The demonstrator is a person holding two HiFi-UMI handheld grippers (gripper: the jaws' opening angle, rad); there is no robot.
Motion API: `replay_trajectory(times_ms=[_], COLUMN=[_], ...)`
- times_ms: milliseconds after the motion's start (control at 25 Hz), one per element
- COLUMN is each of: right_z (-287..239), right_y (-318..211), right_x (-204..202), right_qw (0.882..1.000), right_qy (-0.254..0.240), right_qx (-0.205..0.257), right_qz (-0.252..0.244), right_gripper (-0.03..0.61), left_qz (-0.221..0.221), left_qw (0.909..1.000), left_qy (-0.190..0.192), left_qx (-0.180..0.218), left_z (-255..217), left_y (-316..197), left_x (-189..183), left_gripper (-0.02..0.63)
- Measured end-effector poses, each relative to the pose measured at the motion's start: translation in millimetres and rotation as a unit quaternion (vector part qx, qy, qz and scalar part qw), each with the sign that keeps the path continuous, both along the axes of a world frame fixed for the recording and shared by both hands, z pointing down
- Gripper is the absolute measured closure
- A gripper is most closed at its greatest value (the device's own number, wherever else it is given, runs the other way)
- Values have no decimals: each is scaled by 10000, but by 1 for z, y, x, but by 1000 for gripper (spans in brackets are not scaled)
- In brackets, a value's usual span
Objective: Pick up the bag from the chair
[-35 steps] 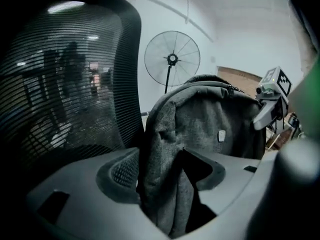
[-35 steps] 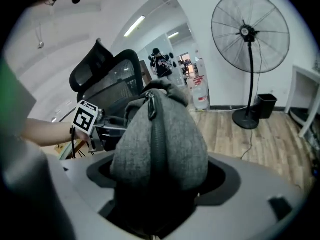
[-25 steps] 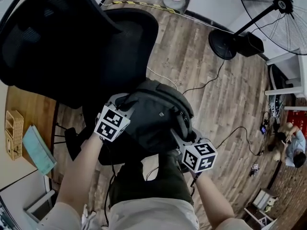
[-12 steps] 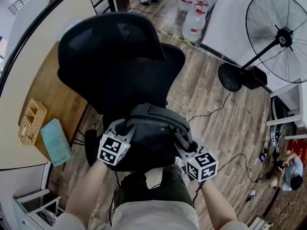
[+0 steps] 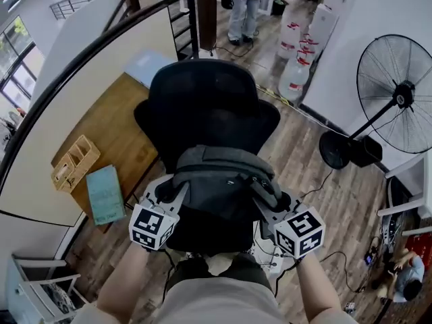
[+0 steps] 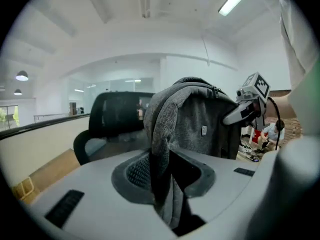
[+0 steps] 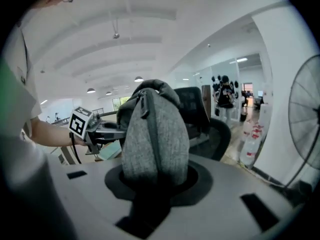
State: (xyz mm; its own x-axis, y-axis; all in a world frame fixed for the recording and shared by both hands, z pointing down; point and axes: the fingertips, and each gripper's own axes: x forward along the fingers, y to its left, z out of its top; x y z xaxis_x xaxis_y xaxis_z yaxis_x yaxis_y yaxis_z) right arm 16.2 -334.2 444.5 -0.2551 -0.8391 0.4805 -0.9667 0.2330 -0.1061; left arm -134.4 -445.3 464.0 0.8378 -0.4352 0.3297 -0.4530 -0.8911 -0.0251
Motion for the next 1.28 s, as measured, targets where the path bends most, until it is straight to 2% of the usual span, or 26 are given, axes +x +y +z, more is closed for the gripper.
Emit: replay_trajectory(times_ms=[320, 560, 880, 1040, 1280], right_z=[-110, -161, -179, -169, -157], right_y=[-16, -10, -2, -6, -14], right_x=[-18, -32, -43, -47, -46], right_qw=[9939, 9854, 9746, 9748, 9775], right_qy=[340, 477, 387, 234, 181], right_qx=[904, 1471, 2104, 2087, 1941], right_qz=[-538, -709, -656, -759, -809], right_gripper=[457, 457, 457, 457, 457], left_qz=[-628, -929, -1245, -1313, -1427], left_qw=[9930, 9827, 9721, 9716, 9734], left_qy=[556, 847, 1036, 920, 838], left_qx=[826, 1362, 1696, 1738, 1583], left_z=[-119, -169, -192, -188, -176], left_y=[10, 29, 42, 43, 43], left_x=[-39, -57, -72, -77, -79], left_gripper=[526, 526, 526, 526, 526])
